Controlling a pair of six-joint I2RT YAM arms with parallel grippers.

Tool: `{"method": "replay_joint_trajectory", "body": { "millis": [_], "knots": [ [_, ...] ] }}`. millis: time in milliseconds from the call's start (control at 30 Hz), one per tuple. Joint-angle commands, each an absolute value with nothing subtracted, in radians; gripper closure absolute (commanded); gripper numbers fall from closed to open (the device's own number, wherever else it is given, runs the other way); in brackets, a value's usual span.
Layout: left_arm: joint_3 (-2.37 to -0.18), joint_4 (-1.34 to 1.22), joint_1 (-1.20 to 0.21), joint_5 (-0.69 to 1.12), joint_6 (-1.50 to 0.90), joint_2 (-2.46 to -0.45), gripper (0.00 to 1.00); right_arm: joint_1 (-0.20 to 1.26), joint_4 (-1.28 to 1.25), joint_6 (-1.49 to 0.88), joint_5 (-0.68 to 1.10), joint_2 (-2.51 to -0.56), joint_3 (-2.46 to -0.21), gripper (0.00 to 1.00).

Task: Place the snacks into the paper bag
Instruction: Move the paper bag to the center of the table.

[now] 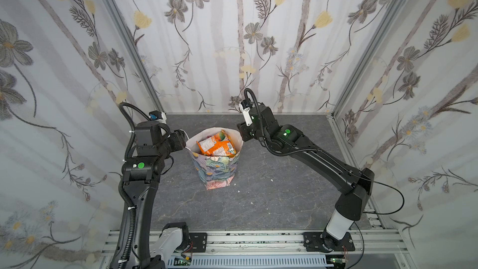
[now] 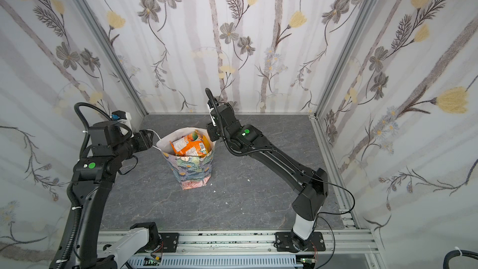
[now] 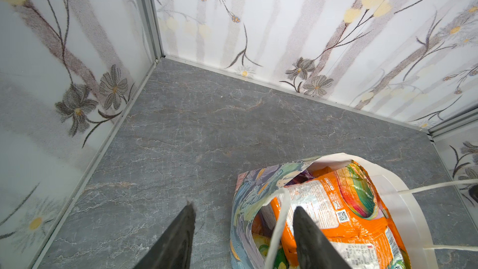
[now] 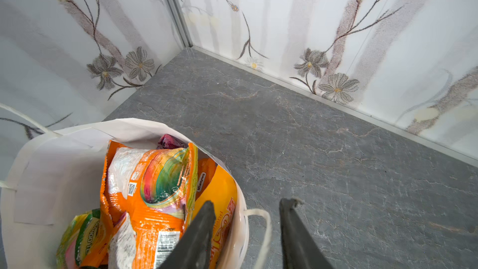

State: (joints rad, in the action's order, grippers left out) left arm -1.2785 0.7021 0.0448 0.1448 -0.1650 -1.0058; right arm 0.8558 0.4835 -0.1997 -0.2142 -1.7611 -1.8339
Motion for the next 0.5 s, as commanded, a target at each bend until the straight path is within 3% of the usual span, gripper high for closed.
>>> {"method": "replay_joint_trajectory", "body": {
  "millis": [0, 167, 400, 467],
  "knots": [
    [-1.284, 0.678, 0.046, 0.162, -0.174, -1.006, 0.44, 0.851, 0.490, -0.181, -0.199, -1.776, -1.870, 0.77],
    [-1.285, 0.679, 0.045, 0.165, -0.173, -1.006, 0.49, 0.851, 0.528, -0.168, -0.199, -1.796, -1.930, 1.00],
    [-1.276, 0.670, 0.045, 0.176, -0.170, -1.017, 0.53, 0.849, 0.542, -0.161, -0.174, -1.779, -1.969, 1.00],
    [-1.276, 0.664, 0.046, 0.182, -0.170, -1.017, 0.63, 0.849, 0.540, -0.161, -0.163, -1.770, -1.977, 1.00]
  ]
}}
